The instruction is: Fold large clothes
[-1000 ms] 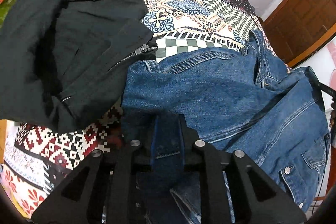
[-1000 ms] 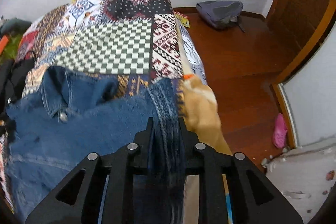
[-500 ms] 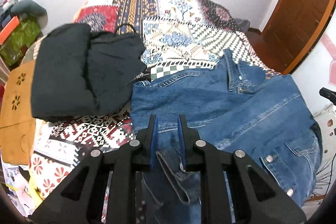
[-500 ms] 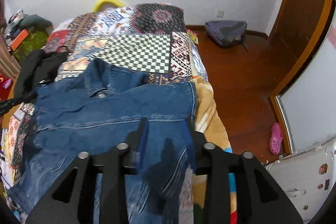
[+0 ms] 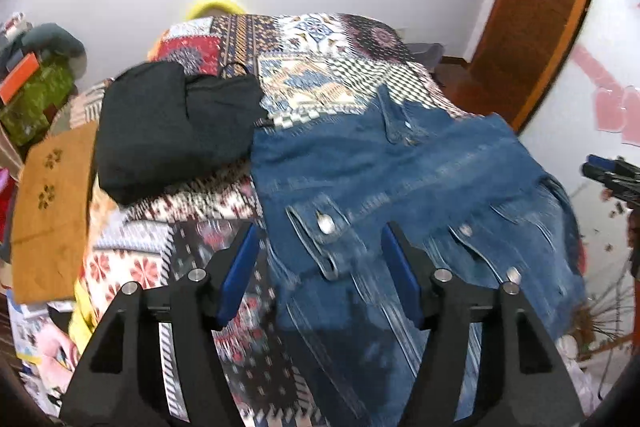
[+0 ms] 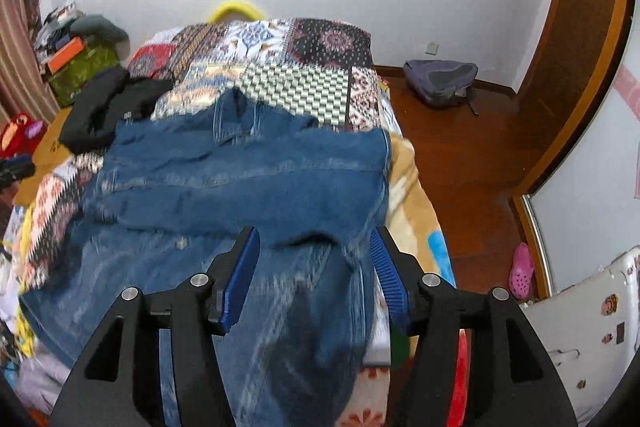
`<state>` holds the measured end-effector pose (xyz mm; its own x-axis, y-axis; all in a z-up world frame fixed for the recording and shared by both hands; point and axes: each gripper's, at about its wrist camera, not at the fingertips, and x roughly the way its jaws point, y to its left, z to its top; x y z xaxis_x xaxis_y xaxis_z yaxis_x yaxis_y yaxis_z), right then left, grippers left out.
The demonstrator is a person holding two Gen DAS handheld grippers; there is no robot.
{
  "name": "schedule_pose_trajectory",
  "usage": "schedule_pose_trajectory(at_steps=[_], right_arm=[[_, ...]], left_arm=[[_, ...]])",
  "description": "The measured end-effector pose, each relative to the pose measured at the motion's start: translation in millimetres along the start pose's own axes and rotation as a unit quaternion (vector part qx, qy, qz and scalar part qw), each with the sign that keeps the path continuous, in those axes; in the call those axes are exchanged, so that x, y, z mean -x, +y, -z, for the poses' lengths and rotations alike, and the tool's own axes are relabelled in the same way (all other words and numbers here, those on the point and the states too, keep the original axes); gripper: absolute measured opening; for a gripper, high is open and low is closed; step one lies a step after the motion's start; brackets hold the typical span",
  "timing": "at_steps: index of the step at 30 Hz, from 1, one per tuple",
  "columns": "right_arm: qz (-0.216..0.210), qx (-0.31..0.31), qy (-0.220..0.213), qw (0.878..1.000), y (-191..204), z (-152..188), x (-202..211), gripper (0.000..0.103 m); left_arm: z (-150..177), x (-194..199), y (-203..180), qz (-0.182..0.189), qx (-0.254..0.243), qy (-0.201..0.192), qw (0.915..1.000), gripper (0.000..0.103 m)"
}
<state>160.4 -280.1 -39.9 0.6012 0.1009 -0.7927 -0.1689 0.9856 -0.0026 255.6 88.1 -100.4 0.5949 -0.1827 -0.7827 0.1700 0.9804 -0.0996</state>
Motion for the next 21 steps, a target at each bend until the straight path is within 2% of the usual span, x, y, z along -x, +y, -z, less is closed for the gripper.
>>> schedule_pose_trajectory(at_steps=[5,11,13,15,17,21], right_arm=[[0.011,-0.007,0.021,1.000,-6,32,2,0.054],[-0.004,-0.061,0.040,0.997,-17,71,2,0.054],[0.002,-0.067,0.047,0.997,-17,81,1,0.054],[0.010,-0.071,0.050,0.996,-16,90,-1,0.054],[0.000,-0.083,0.056,0.995,-17,98,-5,0.054],[-0.023,-0.107,0.070,0.992,-17,111,-14,0.054]], left_arm=[[40,1,9,0.008,0.022,0.028,0.9993,0.064],[89,-37,18,0.022,0.067,0.106,0.9918,0.064],[99,-46,17,0.028,0.075,0.121,0.9893,0.064],[106,-52,16,0.055,0.085,0.129,0.9864,0.064],[110,-57,16,0.077,0.105,0.133,0.9825,0.064],[120,-69,15,0.093,0.133,0.151,0.9751,0.065]])
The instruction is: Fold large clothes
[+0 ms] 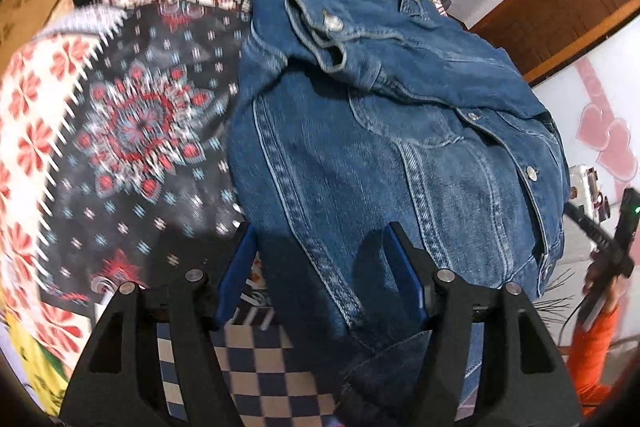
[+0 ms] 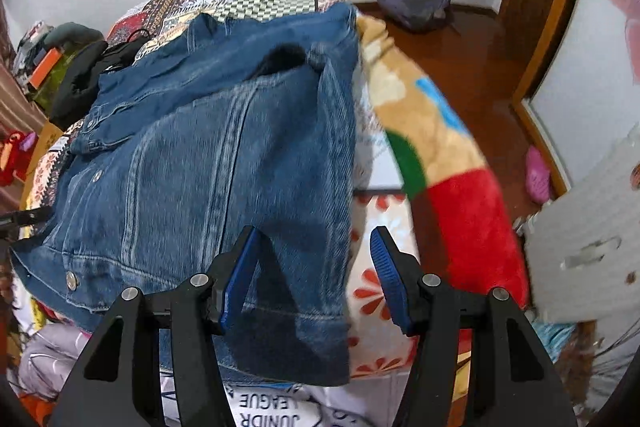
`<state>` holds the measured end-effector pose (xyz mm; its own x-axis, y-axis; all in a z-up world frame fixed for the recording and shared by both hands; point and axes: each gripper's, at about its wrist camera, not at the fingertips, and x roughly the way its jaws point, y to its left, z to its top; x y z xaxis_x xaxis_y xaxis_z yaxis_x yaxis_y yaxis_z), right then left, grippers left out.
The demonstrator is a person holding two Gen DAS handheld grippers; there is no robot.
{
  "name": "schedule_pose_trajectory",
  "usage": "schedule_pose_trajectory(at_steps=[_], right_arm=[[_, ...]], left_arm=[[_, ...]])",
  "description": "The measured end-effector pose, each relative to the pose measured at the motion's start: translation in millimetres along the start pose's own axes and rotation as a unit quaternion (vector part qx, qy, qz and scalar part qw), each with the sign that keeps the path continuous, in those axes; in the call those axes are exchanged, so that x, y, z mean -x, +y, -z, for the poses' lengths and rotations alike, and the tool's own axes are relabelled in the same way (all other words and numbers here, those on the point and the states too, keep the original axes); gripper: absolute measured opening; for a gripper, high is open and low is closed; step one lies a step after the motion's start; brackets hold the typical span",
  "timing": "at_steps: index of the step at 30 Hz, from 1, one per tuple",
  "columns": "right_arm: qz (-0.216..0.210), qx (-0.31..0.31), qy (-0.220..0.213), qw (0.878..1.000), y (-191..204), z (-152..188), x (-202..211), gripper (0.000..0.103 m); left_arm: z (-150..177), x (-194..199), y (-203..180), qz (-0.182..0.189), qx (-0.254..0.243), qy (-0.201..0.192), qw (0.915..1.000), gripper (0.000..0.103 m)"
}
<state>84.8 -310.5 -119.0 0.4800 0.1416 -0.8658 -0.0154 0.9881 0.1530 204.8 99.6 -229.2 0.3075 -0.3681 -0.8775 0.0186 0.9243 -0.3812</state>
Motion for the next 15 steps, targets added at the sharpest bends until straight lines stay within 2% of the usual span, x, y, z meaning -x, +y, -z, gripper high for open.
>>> schedule_pose_trajectory(at_steps=[4,7,13,14,15], right_arm=[[-0.014,-0.006,0.023,1.000,2,10,-15,0.054],[-0.013,0.002,0.021,1.000,8,9,-16,0.055],[-0.039,-0.013,0.008,0.999,8,2,-20,0.057],[-0.043,-0.017,0.007,0.999,7,1,-20,0.056],[-0.045,-0.021,0.002,0.999,6,0,-20,0.054]], left_arm=[[10,-7,-3,0.009,0.000,0.000,1.0000,0.064],[17,-4,-4,0.036,0.010,-0.005,0.9993,0.064],[26,0,-2,0.080,0.028,-0.006,0.9964,0.064],[27,2,-2,0.089,0.028,-0.005,0.9957,0.058],[29,3,-2,0.090,0.026,-0.005,0.9955,0.043]])
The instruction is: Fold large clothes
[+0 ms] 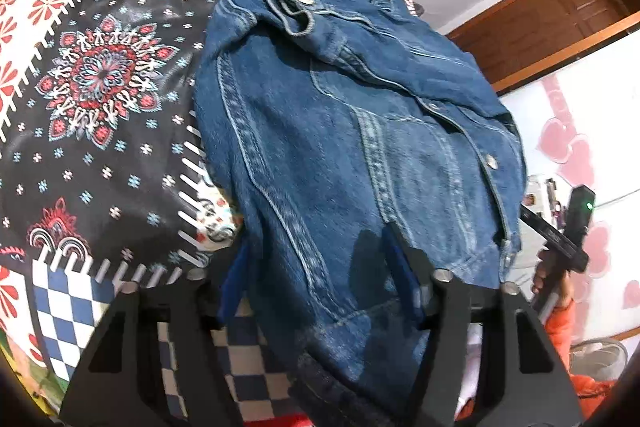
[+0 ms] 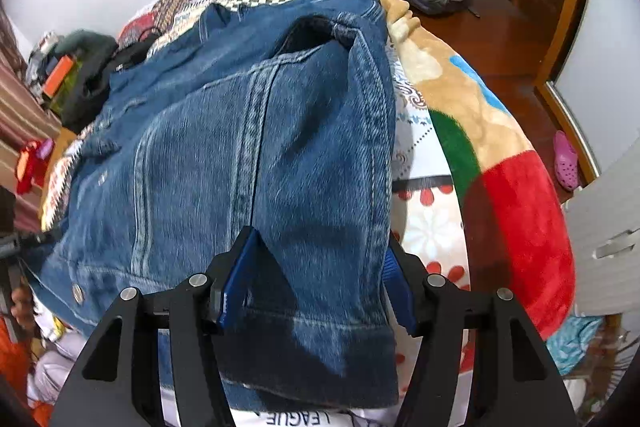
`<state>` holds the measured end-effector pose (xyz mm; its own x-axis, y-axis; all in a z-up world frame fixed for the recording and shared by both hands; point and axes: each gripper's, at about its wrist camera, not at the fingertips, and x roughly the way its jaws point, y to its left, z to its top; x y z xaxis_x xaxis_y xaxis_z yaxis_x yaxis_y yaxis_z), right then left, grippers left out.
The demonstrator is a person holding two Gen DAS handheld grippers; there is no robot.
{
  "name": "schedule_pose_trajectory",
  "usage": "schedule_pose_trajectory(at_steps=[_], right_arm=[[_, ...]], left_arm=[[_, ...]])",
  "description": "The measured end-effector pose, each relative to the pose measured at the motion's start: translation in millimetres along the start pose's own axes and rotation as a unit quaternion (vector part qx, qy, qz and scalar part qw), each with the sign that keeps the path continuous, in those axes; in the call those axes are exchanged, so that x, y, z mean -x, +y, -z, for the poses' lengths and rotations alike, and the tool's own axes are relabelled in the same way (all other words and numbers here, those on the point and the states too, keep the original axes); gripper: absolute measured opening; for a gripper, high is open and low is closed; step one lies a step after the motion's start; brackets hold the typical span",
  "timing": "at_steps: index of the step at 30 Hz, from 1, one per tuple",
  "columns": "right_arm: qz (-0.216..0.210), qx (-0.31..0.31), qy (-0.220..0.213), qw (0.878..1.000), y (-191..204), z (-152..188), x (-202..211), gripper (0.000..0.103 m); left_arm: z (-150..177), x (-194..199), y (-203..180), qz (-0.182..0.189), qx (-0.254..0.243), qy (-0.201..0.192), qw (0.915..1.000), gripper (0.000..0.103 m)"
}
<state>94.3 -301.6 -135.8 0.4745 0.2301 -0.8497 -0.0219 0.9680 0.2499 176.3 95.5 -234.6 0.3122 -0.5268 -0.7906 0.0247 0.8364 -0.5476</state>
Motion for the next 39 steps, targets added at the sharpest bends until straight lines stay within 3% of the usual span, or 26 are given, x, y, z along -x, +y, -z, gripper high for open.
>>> schedule_pose_trajectory(at_steps=[2,4,5,7,9,14,17,22,26,32,36,39], right_arm=[[-0.013,-0.002,-0.019,1.000,0,-1,3,0.048],[-0.027,0.001,-0.023,0.999,4,-2,5,0.039],[-0.033,0.006,-0.025,0.999,6,-3,7,0.027],[-0.065,0.012,-0.021,0.998,11,-8,9,0.013],[-0.085,0.008,-0.023,0.996,14,-13,12,0.012],[-0.127,0.010,-0.038,0.991,21,-38,27,0.008],[-0.139,0.024,-0.071,0.987,28,-60,41,0.008],[-0.119,0.043,-0.117,0.985,36,-110,48,0.008],[-0.095,0.024,-0.130,0.987,27,-154,29,0.008],[-0.063,-0.023,-0.089,0.994,4,-190,-48,0.008],[-0.031,-0.038,-0.051,0.997,-1,-185,-96,0.009],[-0.027,-0.032,-0.050,0.998,-6,-182,-100,0.011]], left_arm=[[3,1,-2,0.009,-0.001,0.007,0.9999,0.022],[1,0,-7,0.017,0.004,0.004,0.9998,0.017],[-4,-2,-9,0.015,-0.002,0.001,0.9999,0.014],[-9,4,-20,0.010,-0.020,-0.015,0.9996,0.011],[-18,14,-30,0.016,-0.031,-0.033,0.9989,0.005],[-54,44,-58,0.026,-0.060,-0.085,0.9942,0.005],[-79,57,-68,0.030,-0.071,-0.106,0.9913,0.004],[-130,66,-67,0.033,-0.063,-0.136,0.9881,0.004],[-172,50,-62,0.008,-0.054,-0.149,0.9872,0.005],[-216,-8,-23,-0.054,-0.025,-0.128,0.9900,0.005],[-217,-51,2,-0.085,-0.018,-0.086,0.9925,0.006],[-211,-65,12,-0.090,-0.025,-0.076,0.9927,0.009]])
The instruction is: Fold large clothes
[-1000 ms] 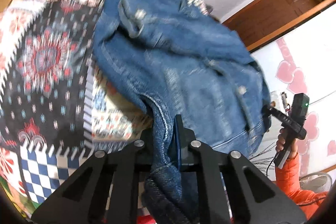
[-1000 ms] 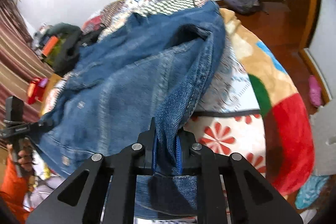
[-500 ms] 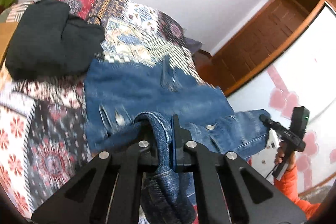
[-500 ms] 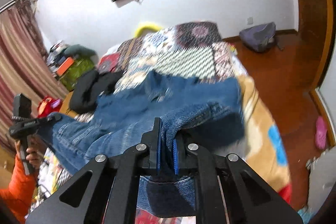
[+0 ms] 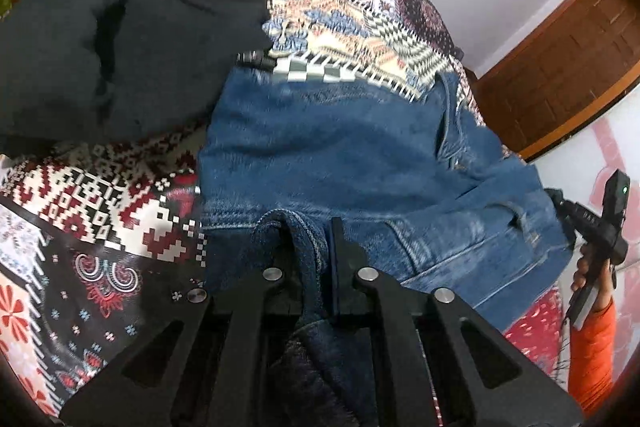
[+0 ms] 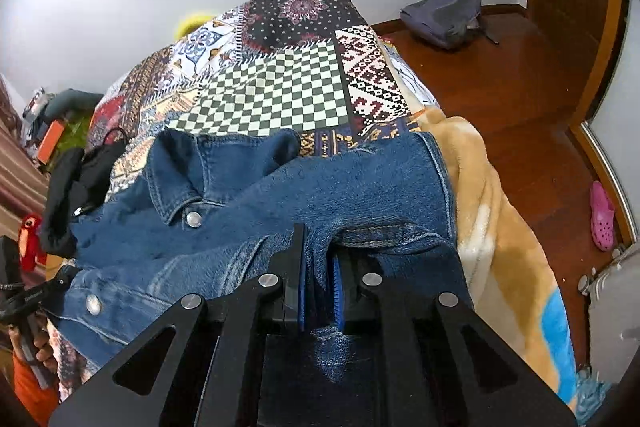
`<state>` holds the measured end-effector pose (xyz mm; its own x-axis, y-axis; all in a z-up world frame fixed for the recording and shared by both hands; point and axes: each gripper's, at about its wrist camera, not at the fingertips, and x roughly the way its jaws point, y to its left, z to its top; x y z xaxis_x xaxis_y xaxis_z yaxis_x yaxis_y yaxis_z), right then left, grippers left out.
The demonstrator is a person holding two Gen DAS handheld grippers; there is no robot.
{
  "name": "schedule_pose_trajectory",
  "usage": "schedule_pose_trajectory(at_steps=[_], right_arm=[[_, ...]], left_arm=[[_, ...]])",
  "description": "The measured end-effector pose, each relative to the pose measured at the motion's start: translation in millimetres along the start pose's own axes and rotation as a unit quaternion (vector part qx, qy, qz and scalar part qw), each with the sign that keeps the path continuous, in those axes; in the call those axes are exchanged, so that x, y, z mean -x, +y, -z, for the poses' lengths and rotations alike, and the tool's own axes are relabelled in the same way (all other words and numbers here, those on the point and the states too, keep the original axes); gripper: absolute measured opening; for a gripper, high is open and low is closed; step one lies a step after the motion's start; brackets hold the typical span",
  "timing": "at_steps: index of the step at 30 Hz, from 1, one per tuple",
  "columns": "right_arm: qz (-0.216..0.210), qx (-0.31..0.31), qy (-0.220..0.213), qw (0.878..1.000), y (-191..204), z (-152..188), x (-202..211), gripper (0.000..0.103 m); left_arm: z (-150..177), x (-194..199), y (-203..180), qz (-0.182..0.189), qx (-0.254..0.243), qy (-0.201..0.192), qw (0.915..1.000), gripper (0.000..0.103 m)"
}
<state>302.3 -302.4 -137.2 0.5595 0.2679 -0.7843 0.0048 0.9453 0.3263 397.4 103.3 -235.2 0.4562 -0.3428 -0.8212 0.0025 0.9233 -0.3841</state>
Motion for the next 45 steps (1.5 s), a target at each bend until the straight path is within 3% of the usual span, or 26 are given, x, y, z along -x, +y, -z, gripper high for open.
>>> schedule_pose_trajectory(at_steps=[5,10,12,15,18,24,33,40,45], right_arm=[[0.009,0.009,0.017,1.000,3,0,11,0.013],[0.037,0.053,0.012,0.998,20,2,25,0.019],[0.055,0.077,0.011,0.996,29,8,34,0.030],[0.070,0.118,-0.013,0.990,43,21,56,0.042],[0.061,0.139,-0.025,0.988,53,34,75,0.045],[0.032,0.148,-0.011,0.988,68,58,89,0.045],[0.017,0.182,0.033,0.983,91,91,72,0.045],[0.002,0.194,0.064,0.979,102,104,55,0.045],[-0.002,0.209,0.070,0.975,113,103,44,0.045]], left_arm=[[1,5,-2,0.008,-0.005,0.005,0.9999,0.009],[7,28,-23,-0.025,-0.048,0.003,0.9985,0.012],[15,40,-32,-0.041,-0.066,0.001,0.9970,0.018],[24,56,-42,-0.055,-0.083,-0.013,0.9949,0.044],[35,74,-54,-0.045,-0.098,-0.030,0.9938,0.048],[63,92,-86,-0.056,-0.143,-0.044,0.9872,0.050],[98,97,-118,-0.089,-0.198,-0.061,0.9743,0.052],[107,116,-103,-0.081,-0.169,-0.071,0.9797,0.052],[119,109,-88,-0.092,-0.165,-0.044,0.9810,0.053]])
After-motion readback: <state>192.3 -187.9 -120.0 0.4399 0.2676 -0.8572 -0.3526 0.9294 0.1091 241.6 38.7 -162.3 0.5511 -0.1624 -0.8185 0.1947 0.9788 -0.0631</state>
